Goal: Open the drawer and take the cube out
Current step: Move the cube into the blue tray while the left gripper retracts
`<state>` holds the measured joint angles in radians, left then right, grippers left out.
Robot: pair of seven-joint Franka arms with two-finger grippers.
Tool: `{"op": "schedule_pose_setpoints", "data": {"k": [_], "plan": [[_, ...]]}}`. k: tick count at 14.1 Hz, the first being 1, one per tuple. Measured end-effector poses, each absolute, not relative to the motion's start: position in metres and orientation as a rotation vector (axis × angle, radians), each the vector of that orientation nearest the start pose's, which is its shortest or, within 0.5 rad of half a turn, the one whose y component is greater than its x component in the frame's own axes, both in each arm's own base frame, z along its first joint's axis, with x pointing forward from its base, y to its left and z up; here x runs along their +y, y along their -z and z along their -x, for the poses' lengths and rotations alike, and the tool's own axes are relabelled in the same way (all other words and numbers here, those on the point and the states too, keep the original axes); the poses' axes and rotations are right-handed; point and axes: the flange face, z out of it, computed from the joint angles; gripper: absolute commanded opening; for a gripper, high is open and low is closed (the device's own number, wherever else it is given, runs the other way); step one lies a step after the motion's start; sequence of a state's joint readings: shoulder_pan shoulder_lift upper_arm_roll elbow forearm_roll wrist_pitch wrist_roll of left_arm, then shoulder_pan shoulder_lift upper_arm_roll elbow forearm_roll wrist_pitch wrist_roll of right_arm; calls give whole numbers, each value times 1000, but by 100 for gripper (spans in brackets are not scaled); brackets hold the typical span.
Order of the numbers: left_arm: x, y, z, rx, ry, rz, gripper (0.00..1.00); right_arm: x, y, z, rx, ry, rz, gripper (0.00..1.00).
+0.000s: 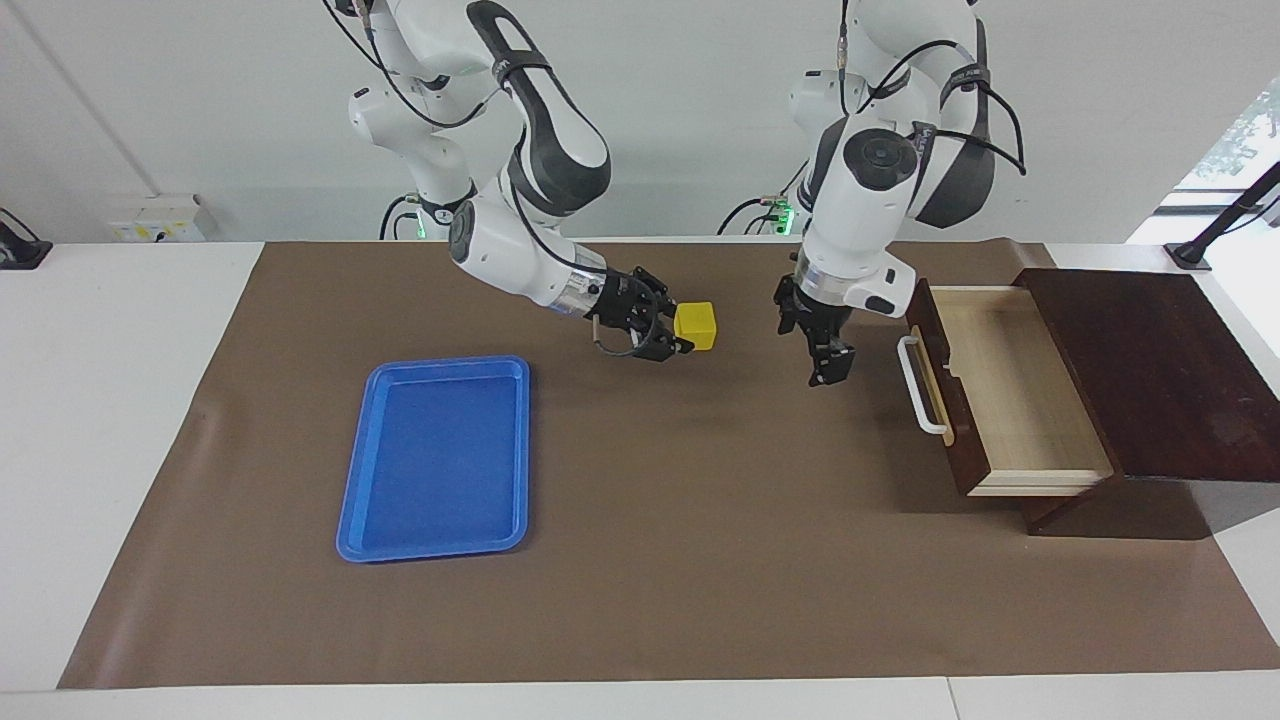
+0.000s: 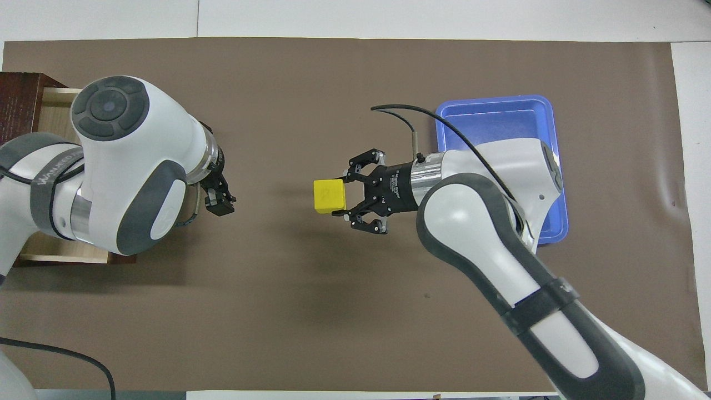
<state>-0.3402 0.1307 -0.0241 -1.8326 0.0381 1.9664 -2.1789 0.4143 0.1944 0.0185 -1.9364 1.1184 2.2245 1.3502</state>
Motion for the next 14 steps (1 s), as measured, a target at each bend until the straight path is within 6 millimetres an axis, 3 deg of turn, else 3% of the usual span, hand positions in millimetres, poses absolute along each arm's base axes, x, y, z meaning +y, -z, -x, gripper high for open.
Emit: {"op": "schedule_pose_setpoints", "data": {"k": [3, 5, 7, 11, 14], "plan": [[-126, -444, -582, 2437, -76, -1966, 100, 215, -412, -578, 1744, -807, 1653, 0], [-65, -444, -592, 2380, -90, -2010, 100, 164, -399, -592, 1775, -795, 1635, 0], [-28, -448, -594, 2312, -101, -2082, 100, 124, -375, -602, 1810, -793, 1622, 0], [46, -448, -595, 2220, -125, -2182, 100, 81, -326, -609, 1811, -755, 1730, 0], [75, -448, -592, 2156, -128, -2253, 100, 45, -309, -609, 1801, -732, 1783, 0]]}}
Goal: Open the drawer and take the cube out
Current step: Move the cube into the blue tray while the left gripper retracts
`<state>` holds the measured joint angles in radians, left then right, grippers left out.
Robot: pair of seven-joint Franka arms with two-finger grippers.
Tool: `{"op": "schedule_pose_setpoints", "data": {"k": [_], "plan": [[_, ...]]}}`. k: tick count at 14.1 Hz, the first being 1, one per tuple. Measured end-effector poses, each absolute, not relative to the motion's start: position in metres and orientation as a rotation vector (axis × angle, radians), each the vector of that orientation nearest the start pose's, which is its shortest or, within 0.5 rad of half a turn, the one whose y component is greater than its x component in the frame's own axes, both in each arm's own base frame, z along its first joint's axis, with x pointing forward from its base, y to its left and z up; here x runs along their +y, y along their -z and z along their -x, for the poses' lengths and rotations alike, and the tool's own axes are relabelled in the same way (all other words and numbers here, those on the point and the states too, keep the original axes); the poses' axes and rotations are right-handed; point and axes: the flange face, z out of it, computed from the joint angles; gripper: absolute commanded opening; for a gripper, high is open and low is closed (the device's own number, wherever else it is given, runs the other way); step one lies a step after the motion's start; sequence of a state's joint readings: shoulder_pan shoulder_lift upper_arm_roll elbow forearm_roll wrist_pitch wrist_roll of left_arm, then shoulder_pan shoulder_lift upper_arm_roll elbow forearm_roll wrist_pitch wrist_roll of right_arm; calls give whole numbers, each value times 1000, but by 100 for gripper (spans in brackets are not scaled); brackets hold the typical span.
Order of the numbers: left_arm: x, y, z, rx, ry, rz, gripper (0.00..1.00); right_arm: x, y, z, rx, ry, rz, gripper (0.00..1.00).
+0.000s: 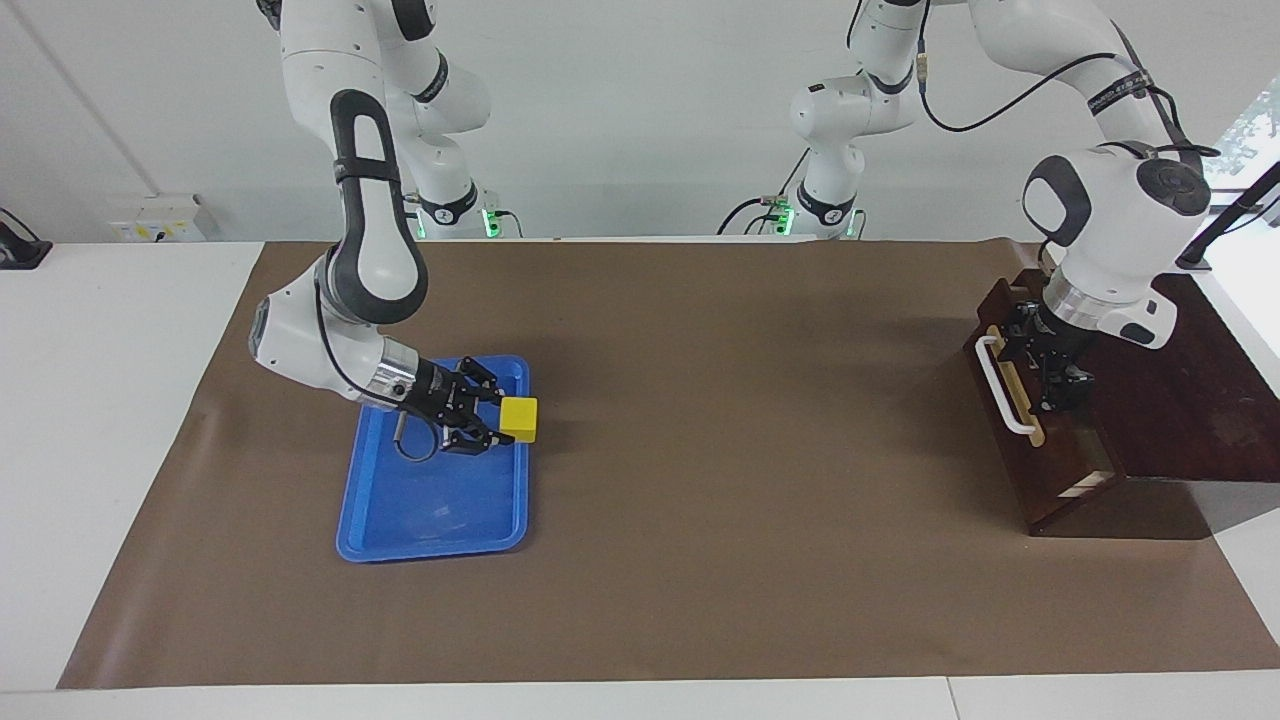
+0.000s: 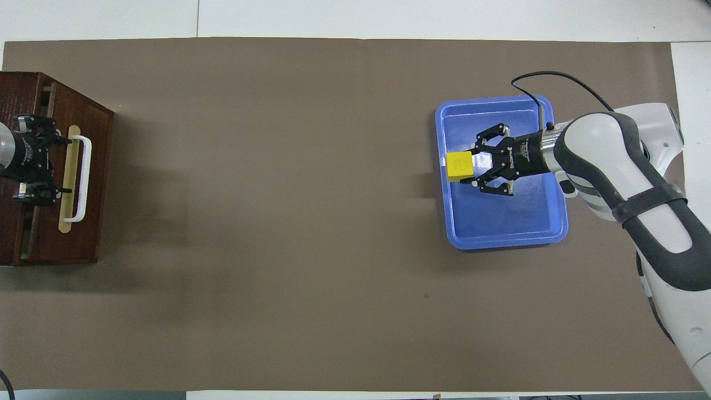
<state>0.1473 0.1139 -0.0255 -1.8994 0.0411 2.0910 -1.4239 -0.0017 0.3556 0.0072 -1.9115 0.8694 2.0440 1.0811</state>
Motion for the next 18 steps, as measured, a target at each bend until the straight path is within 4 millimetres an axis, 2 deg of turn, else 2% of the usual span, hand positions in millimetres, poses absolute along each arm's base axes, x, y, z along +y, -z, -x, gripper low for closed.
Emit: {"op": "schedule_pose_setpoints", "data": {"k": [2, 5, 8, 10, 13, 15, 18], "plan": [[78, -448, -591, -2162, 130, 2301, 100, 28, -301, -606, 1760, -749, 1808, 0], [92, -448, -589, -2103, 130, 2354, 100, 23, -288, -595, 1735, -801, 1825, 0], [85, -449, -588, -2057, 120, 2387, 100, 23, -276, -584, 1727, -839, 1836, 0], [77, -458, -590, -2043, 134, 2407, 100, 22, -268, -576, 1716, -853, 1848, 0], [49, -500, -582, -1922, 142, 2503, 100, 18, -260, -568, 1723, -864, 1846, 0], [23, -530, -567, -1716, 114, 2627, 100, 13, -256, -565, 1732, -856, 1842, 0], [-15, -553, -553, -1353, 51, 2801, 100, 8, -254, -561, 1748, -847, 1833, 0]]}}
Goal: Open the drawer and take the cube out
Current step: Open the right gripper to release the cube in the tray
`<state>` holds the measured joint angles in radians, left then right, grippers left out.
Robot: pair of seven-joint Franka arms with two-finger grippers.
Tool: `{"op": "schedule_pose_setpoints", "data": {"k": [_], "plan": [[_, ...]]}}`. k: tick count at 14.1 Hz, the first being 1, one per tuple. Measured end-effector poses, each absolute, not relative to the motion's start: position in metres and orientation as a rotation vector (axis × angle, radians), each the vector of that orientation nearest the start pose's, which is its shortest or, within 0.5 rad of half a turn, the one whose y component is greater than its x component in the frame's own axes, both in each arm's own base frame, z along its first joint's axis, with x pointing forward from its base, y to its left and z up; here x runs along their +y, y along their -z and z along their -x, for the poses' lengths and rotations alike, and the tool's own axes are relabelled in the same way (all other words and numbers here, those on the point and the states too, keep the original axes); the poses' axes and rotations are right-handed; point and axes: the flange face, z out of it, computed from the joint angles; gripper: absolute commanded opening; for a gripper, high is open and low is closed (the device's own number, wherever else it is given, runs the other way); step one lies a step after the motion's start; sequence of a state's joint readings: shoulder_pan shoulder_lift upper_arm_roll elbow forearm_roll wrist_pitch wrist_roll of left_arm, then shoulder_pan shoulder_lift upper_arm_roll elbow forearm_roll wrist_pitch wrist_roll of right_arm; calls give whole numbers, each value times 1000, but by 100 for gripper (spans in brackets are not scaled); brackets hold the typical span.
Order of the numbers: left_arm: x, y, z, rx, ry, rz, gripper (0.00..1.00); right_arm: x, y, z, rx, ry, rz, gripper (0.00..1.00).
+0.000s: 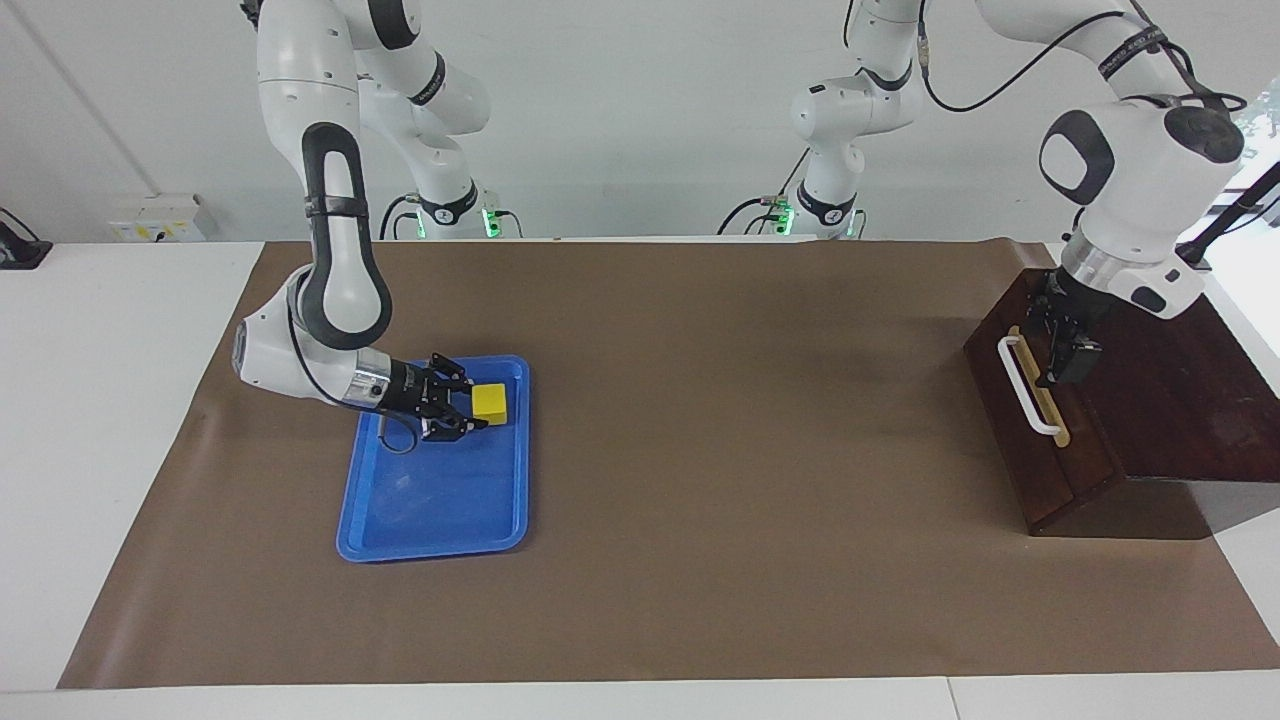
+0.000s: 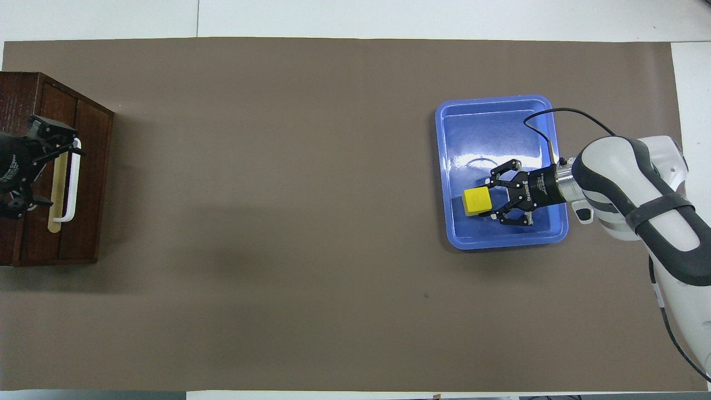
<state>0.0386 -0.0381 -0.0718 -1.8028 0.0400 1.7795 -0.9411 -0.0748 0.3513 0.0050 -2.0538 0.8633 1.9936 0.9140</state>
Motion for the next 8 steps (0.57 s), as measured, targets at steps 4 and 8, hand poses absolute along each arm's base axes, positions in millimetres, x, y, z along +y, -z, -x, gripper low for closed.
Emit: {"op": "schedule_pose_setpoints", "data": {"k": [4, 8], "plan": [[-39, -565, -544, -761, -134, 2972, 100, 4, -252, -557, 1730, -809, 1853, 100], [-54, -577, -541, -259, -260, 3090, 100, 1, -250, -555, 1711, -796, 1866, 100]]}}
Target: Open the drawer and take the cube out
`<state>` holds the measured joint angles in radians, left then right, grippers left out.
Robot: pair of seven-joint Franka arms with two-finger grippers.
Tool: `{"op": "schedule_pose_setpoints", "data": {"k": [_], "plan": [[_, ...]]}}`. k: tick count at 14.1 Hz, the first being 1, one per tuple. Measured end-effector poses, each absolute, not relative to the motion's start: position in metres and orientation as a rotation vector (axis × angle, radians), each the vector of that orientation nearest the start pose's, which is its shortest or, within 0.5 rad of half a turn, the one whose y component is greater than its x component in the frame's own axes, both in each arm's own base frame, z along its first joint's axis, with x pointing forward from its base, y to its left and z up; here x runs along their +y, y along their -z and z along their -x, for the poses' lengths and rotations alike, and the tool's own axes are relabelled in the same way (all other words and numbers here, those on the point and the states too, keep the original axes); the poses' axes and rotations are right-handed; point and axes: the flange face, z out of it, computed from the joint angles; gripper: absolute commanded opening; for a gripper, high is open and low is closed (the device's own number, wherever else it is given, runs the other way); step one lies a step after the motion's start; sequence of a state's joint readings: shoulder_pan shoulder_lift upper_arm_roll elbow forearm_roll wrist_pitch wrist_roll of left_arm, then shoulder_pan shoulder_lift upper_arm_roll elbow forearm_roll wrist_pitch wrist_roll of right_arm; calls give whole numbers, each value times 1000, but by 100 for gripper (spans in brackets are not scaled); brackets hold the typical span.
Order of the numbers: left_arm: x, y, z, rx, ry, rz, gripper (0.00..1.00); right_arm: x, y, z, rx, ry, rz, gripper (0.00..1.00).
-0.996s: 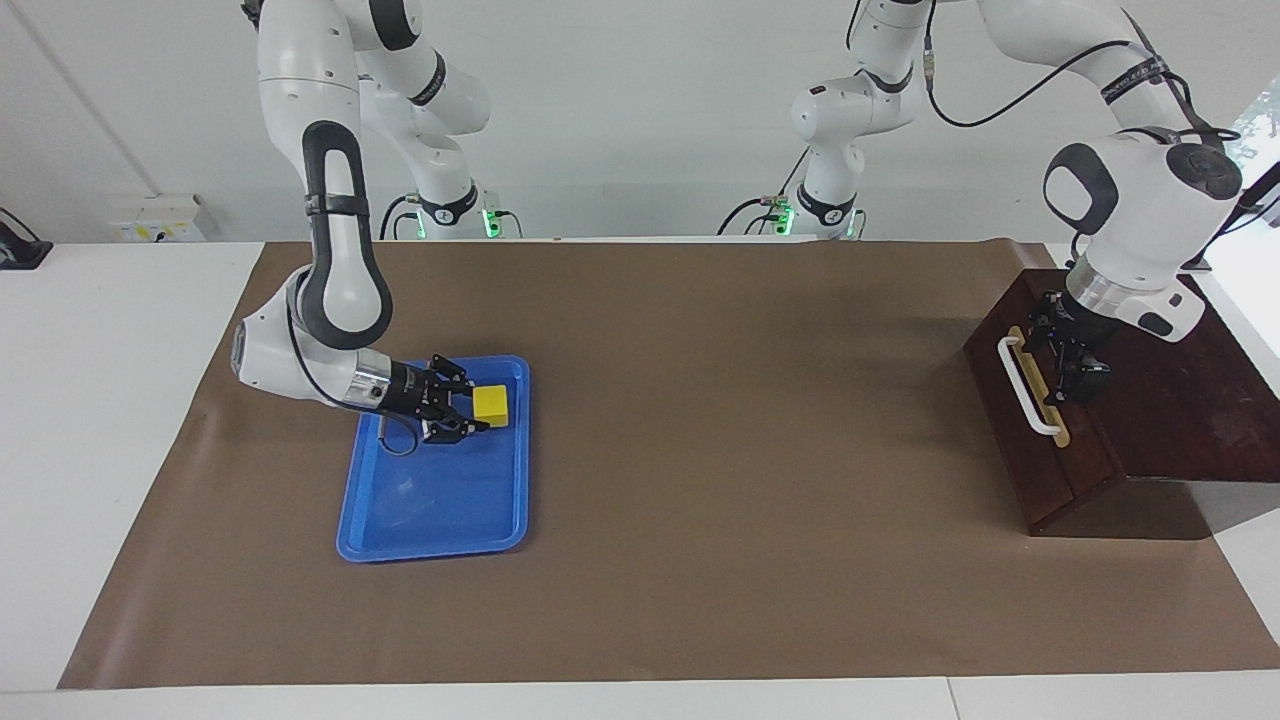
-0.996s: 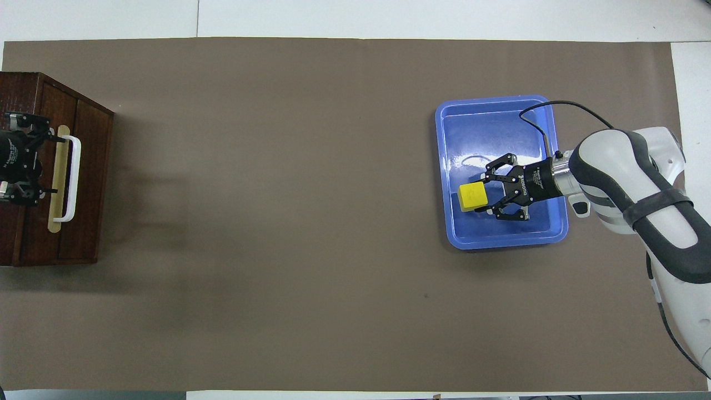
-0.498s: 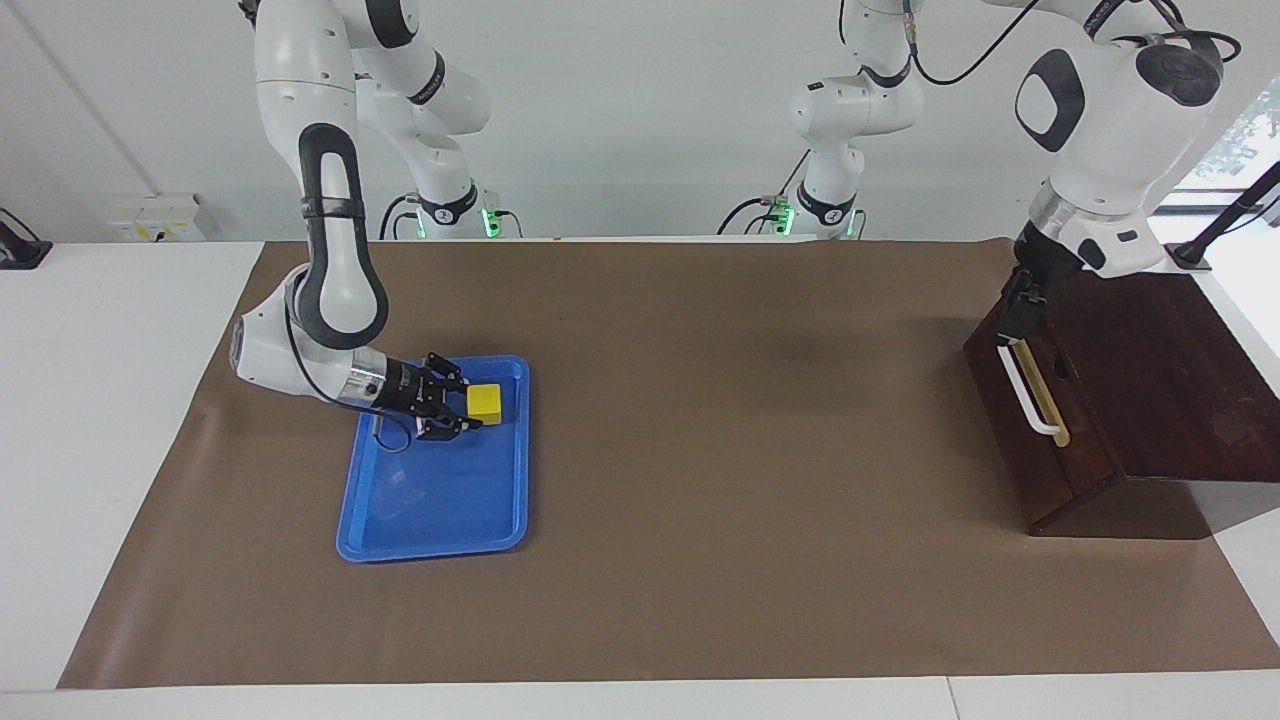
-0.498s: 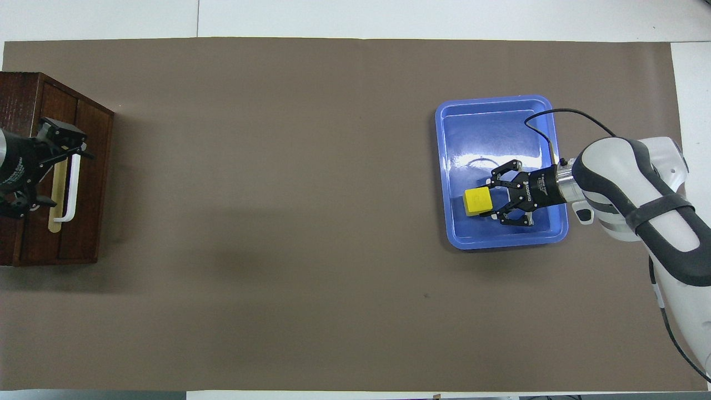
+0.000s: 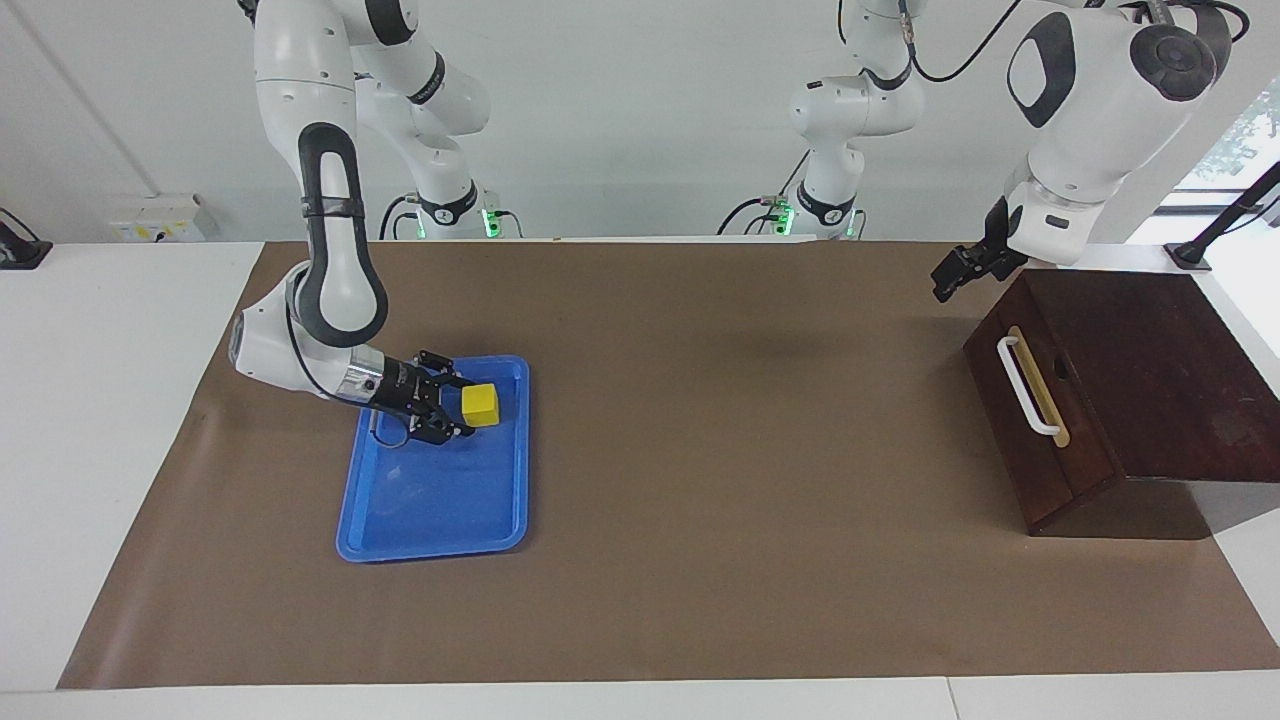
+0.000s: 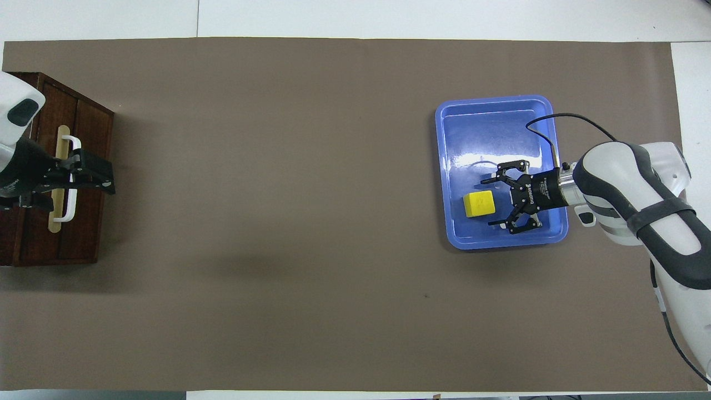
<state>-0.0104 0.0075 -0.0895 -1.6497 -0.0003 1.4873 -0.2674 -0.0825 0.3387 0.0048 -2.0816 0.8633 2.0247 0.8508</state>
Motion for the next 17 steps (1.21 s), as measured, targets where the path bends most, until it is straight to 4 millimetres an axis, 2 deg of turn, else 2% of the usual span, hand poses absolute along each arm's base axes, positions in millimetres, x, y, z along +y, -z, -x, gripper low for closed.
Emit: {"op": "schedule_pose_setpoints", "data": {"k": [2, 4, 7, 10, 13, 15, 17], "plan": [[-65, -577, -536, -103, -293, 3098, 100, -1, -254, -557, 1707, -790, 1864, 100], [-70, -580, -532, 6, -301, 3102, 100, 1, -270, -564, 1683, -793, 1864, 100], [-78, -582, -527, 64, -328, 3096, 100, 2, -334, -578, 1612, -716, 1950, 100], [-80, -586, -523, 73, -332, 3094, 100, 4, -404, -580, 1505, -589, 2140, 100], [-76, -593, -520, 65, -310, 3097, 100, 5, -470, -587, 1254, -417, 2446, 100], [-73, -596, -519, 54, -303, 3098, 100, -3, -494, -592, 977, -283, 2648, 100], [-74, -597, -518, 56, -298, 3098, 100, -11, -507, -594, 695, -179, 2809, 100]]}}
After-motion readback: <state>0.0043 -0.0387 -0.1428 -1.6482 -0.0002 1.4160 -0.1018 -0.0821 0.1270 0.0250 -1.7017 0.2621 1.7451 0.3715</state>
